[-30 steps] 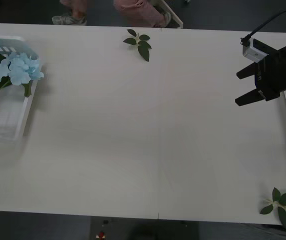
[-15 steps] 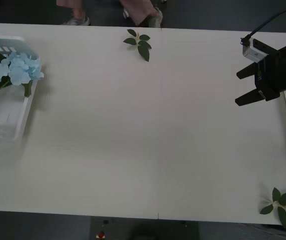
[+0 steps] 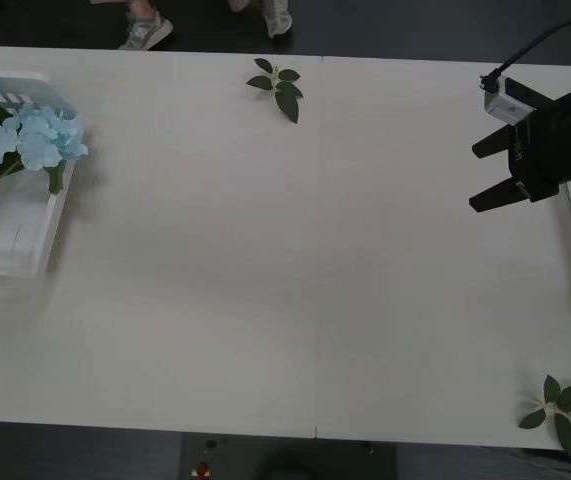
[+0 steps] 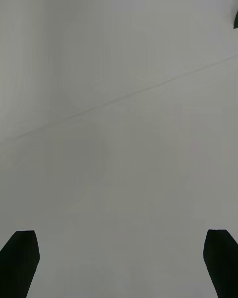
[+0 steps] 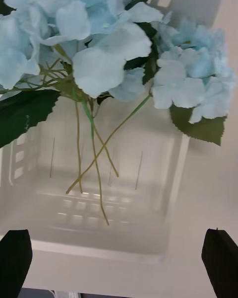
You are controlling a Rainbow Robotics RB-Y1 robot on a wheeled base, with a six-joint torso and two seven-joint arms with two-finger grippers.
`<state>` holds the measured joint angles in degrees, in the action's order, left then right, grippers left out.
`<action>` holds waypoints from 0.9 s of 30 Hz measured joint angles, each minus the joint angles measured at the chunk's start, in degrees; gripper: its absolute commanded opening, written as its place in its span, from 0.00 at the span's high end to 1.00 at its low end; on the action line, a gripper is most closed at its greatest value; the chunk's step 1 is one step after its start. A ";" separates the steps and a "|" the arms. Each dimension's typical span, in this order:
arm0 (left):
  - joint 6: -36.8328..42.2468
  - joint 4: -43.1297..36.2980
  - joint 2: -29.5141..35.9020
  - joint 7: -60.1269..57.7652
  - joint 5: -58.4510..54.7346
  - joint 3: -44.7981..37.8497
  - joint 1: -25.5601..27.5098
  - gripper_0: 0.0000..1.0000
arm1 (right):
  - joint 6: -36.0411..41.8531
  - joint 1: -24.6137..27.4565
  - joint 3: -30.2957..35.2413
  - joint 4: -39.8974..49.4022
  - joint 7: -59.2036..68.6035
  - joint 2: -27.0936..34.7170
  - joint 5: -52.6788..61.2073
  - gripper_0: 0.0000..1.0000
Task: Put the red flowers into the right box and the blue flowers into the left box
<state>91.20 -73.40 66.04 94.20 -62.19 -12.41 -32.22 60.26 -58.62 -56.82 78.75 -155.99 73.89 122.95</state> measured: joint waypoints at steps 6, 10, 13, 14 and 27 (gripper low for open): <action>2.70 -1.87 -0.63 0.09 -14.84 -2.66 0.00 0.00 | 0.00 0.00 0.00 0.00 0.00 0.00 0.00 0.03; 2.27 -1.88 -2.59 2.82 -27.41 -3.01 0.01 0.00 | 0.00 0.00 0.00 0.00 0.00 0.00 0.00 0.03; 2.24 -2.02 -4.71 6.56 -33.47 -3.00 0.16 0.00 | 0.00 0.00 0.00 0.00 0.00 0.00 0.00 0.03; 2.24 -2.34 -5.57 7.49 -35.35 -2.99 0.43 0.00 | 0.00 0.00 0.00 0.00 0.00 0.00 0.00 0.03; 2.22 -11.65 -18.21 8.48 -41.98 5.86 2.82 0.00 | 0.00 0.00 0.00 -0.01 0.00 0.00 0.00 0.03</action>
<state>93.42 -85.05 47.83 102.67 -104.16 -6.54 -29.40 60.26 -58.62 -56.82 78.74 -155.99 73.89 122.95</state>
